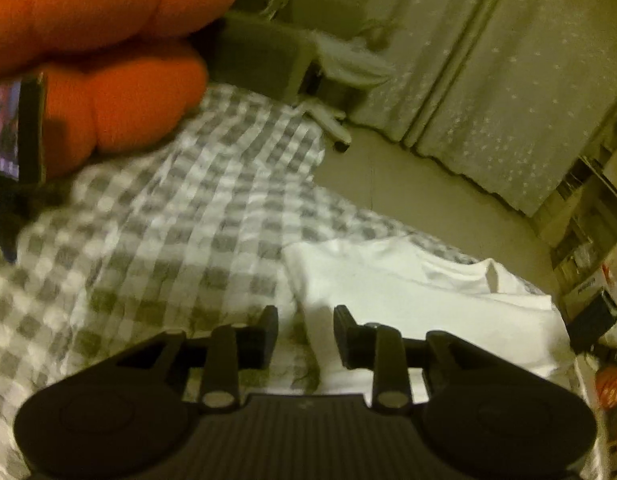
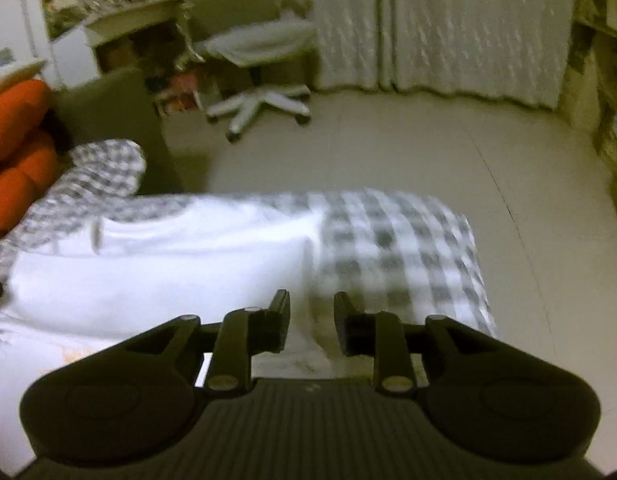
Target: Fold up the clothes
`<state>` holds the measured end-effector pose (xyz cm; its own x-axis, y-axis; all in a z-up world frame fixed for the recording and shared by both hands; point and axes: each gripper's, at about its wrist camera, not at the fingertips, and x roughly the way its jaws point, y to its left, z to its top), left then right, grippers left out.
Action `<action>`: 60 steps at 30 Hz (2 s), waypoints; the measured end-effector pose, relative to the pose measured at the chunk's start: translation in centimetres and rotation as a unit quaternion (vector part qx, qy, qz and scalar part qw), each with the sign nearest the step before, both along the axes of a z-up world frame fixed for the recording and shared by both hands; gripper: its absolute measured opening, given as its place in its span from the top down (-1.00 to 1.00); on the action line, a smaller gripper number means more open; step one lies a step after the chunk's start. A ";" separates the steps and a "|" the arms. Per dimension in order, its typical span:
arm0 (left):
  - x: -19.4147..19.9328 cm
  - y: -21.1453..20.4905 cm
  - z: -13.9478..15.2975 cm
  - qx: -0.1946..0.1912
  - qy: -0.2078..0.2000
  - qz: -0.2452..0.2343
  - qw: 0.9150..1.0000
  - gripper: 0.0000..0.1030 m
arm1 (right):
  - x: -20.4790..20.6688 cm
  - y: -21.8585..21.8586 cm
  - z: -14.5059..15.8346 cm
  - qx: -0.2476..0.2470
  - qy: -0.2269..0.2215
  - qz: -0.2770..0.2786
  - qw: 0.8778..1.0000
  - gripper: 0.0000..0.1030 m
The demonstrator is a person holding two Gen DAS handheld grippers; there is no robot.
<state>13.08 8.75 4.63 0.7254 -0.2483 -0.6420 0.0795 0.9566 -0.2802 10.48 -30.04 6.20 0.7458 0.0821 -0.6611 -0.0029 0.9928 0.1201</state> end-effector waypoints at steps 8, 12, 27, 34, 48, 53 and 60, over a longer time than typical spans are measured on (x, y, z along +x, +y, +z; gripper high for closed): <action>-1.0 -2.6 -1.7 0.085 0.016 -0.011 0.996 0.25 | 0.3 4.2 -1.1 -0.020 0.024 0.091 0.995 0.47; -1.2 -2.9 -1.9 0.115 0.010 -0.012 0.993 0.12 | 0.4 3.8 -2.0 -0.022 0.047 0.089 0.995 0.48; -1.2 -2.5 -1.5 0.118 0.011 -0.008 0.993 0.11 | -0.2 0.1 -1.9 0.012 0.063 0.058 0.996 0.89; -1.4 -1.4 -0.5 0.108 0.005 0.013 0.994 0.06 | -0.9 -0.9 -1.3 0.008 0.056 0.055 0.997 0.90; -1.7 -3.0 0.8 0.049 -0.083 -0.021 0.995 0.47 | -1.1 0.8 0.0 -0.029 -0.026 0.038 0.998 0.69; -0.9 -4.5 -0.5 0.072 -0.088 -0.045 0.993 0.61 | -0.1 1.7 -0.8 -0.051 -0.014 0.050 0.997 0.70; 0.5 -3.3 -2.5 0.084 -0.044 -0.035 0.995 0.89 | 1.0 0.3 -2.2 -0.064 0.042 0.024 0.997 0.52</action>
